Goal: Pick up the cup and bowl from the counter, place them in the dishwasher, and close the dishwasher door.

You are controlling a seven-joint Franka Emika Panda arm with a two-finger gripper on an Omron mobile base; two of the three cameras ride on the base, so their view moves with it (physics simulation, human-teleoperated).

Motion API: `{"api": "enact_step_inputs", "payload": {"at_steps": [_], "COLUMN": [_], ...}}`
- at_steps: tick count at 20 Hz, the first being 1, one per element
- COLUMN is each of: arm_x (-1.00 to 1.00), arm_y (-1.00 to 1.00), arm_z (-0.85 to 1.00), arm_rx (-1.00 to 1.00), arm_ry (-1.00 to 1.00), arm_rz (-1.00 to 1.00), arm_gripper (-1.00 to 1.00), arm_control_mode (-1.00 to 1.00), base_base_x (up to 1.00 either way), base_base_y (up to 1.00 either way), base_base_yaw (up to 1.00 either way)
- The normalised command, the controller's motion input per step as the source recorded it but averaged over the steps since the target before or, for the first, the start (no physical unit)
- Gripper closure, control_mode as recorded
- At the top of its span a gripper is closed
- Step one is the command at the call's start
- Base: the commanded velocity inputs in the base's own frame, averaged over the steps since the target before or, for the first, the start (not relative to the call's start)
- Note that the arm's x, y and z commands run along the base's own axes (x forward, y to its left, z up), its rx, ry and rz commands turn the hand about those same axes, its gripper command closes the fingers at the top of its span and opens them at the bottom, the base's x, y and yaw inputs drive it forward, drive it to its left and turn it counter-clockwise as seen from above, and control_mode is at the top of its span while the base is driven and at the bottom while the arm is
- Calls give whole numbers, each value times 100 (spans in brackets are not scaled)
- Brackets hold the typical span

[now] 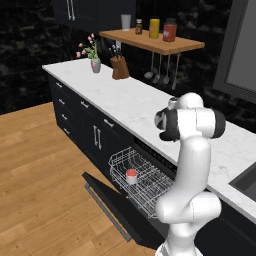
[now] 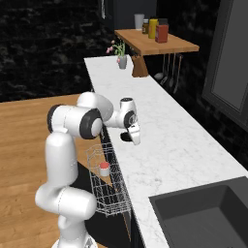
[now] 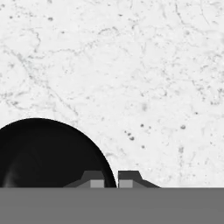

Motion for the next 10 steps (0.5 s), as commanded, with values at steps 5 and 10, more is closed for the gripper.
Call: {"api": "enact_step_inputs", "payload": {"at_steps": [5, 10], "arm_x": [-95, -86], "arm_y": [23, 51], "arm_z": [6, 11], "arm_rx": [0, 0], "arm_ry": [-3, -6], "arm_rz": [-1, -3], "arm_gripper": [100, 100], "arm_control_mode": [-100, -100], "base_base_x": [0, 0], "base_base_y": [0, 0], "base_base_yaw": [0, 0]}}
